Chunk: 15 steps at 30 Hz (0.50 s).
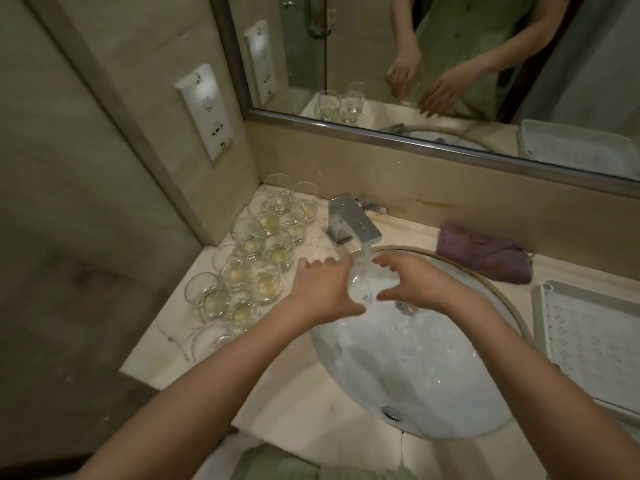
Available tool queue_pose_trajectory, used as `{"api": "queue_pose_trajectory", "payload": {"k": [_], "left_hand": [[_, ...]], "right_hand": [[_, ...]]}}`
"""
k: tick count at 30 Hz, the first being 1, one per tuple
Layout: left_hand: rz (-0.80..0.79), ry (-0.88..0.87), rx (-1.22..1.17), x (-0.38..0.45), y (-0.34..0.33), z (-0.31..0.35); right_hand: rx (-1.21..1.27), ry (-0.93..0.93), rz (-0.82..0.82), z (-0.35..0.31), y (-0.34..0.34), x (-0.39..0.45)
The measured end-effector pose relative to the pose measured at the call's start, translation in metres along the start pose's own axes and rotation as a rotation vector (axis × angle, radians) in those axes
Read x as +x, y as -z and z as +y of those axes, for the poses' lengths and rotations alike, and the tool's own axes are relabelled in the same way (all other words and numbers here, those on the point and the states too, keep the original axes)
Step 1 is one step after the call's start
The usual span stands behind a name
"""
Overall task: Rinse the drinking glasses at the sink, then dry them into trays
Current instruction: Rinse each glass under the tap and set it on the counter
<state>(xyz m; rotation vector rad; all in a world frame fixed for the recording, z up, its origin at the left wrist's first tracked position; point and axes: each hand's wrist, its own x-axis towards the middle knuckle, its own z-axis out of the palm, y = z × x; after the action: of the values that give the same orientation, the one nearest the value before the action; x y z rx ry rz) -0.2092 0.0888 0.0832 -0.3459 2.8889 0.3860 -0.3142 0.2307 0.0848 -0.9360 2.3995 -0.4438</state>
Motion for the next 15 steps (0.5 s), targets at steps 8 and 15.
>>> {"api": "queue_pose_trajectory", "payload": {"k": [8,15], "left_hand": [[0.563,0.328,-1.051,-0.085,0.036,-0.088],[0.819,0.628,-1.071,-0.132,0.011,-0.155]], "right_hand": [[0.111,0.271,0.004,-0.103,-0.031,0.038],[-0.170,0.534,-0.136,-0.166,-0.088,0.077]]}}
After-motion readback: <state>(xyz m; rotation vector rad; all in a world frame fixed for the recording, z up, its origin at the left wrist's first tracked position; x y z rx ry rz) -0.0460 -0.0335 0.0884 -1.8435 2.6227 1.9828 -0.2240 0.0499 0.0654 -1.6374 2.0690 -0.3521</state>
